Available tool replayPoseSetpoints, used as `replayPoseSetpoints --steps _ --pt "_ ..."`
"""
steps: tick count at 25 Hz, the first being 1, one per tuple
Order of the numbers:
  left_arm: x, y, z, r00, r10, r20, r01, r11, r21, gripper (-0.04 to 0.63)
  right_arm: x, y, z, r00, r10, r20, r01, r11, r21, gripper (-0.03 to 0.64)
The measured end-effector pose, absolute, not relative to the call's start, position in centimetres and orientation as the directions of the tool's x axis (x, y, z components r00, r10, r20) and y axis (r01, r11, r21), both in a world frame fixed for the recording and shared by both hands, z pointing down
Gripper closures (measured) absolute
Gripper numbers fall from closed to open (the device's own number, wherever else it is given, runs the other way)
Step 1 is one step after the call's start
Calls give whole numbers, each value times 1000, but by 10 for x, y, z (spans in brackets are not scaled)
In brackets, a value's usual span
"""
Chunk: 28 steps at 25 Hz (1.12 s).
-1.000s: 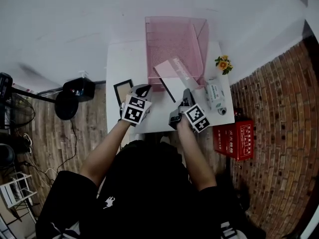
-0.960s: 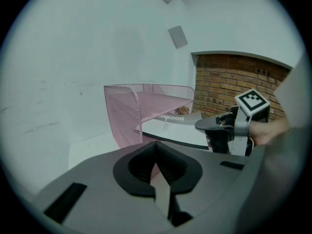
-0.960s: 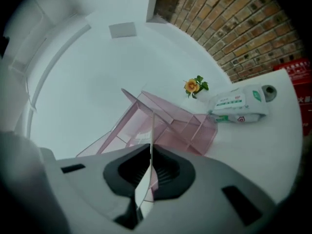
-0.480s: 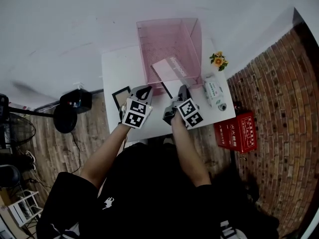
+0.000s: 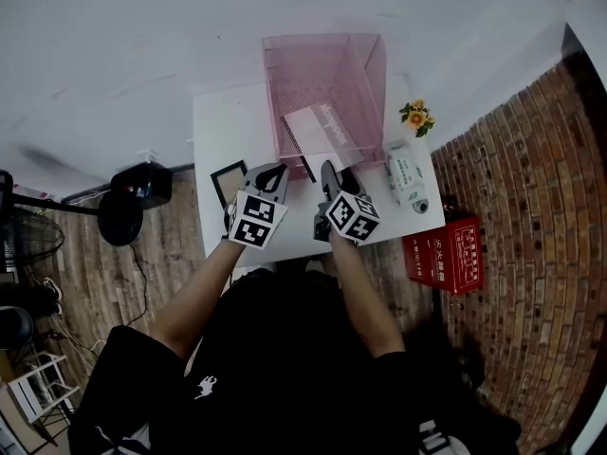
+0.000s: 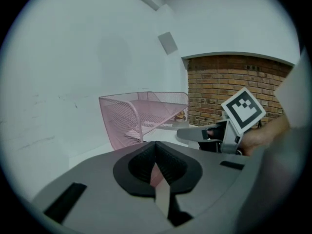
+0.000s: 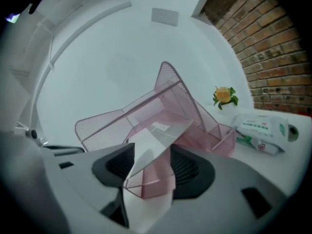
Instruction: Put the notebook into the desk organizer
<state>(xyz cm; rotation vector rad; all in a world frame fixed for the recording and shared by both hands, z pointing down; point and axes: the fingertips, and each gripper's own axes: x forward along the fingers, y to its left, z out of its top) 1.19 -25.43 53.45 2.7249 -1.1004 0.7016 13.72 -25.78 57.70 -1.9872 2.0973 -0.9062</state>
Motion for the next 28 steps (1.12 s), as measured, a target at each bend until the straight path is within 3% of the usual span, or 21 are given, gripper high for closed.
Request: replayPoseSetpoints --steps 8,15,28 --pt "11 -249 536 573 -678 460 -743 -666 -57 592 125 -242 584 -303 -894 329 -922 188 -340 359" --pt "9 -243 531 517 -719 464 -787 -612 -72 592 122 -239 586 -352 -872 339 -915 244 -322 360" --pt "1 -239 528 490 -738 463 -792 -599 -116 592 117 -249 574 -238 -920 313 -892 79 -445 528"
